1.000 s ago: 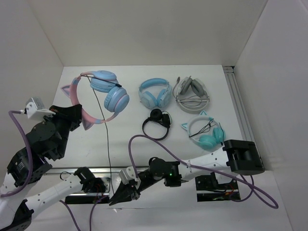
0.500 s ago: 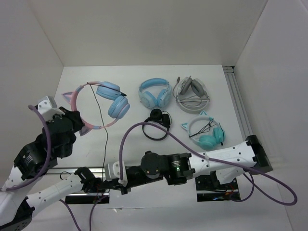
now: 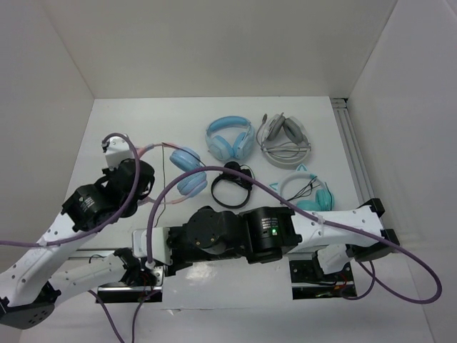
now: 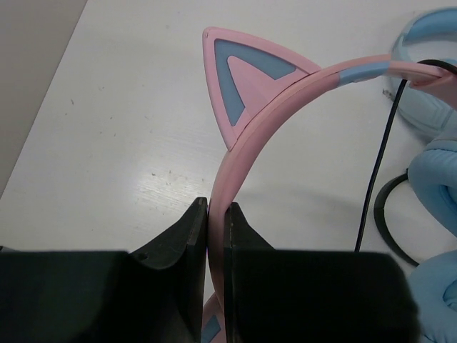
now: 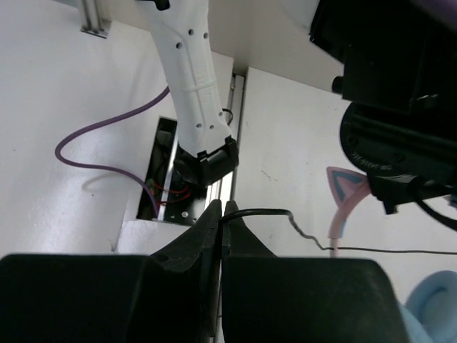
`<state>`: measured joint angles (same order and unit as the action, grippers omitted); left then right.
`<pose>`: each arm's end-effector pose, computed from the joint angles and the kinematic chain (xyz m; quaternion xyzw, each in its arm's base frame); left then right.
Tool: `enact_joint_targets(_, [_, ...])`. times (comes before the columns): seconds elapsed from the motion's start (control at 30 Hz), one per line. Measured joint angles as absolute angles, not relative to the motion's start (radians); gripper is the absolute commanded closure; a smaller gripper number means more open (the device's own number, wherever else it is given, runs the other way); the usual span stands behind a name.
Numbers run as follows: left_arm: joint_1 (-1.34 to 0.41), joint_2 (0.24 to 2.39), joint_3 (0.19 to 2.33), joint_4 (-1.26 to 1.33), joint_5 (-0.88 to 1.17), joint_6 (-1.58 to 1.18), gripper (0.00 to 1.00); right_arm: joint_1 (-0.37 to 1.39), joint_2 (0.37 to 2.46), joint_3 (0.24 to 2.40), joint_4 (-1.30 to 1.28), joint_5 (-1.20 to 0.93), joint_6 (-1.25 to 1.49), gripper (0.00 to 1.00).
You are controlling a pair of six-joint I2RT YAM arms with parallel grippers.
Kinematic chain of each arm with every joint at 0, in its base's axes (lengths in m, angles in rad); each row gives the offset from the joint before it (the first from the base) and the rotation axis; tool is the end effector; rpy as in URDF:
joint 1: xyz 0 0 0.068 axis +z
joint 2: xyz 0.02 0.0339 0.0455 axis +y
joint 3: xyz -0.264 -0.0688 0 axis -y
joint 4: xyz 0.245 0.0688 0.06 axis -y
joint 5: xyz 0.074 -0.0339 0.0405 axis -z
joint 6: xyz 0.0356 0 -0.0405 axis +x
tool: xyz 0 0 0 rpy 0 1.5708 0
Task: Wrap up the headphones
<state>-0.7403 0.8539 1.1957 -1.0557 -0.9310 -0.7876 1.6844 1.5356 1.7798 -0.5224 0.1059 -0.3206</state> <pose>0.1147 -0.0661 0.3888 -0.2057 0.8082 0.0380 0.5505 -0.0347 0.3374 0.4647 -0.6547 0.4559 0.3462 0.4935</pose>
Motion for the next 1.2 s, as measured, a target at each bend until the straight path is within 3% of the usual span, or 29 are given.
enact_joint_targets(0.2, [-0.74,0.851,1.187,-1.06,-0.887,-0.733,1.0,1.684,1.591,1.949,-0.69,0.18,-0.367,1.0])
enact_joint_targets(0.5, [-0.74,0.755,1.147,-1.045,-0.775,-0.59,1.0,1.687,1.591,1.966,-0.796,0.37,-0.403,1.0])
enact_joint_targets(0.83, [-0.739,0.792,1.132,-1.018,-0.595,-0.492,1.0,1.708,1.605,2.061,-0.932,0.67,-0.427,1.0])
enact_joint_targets(1.03, [-0.739,0.796,1.11,-0.99,-0.498,-0.447,1.0,1.713,1.596,2.042,-0.925,0.842,-0.49,1.0])
enact_joint_targets(1.2, [-0.738,0.766,1.093,-0.955,-0.389,-0.403,1.0,1.713,1.509,1.871,-0.79,0.983,-0.623,1.0])
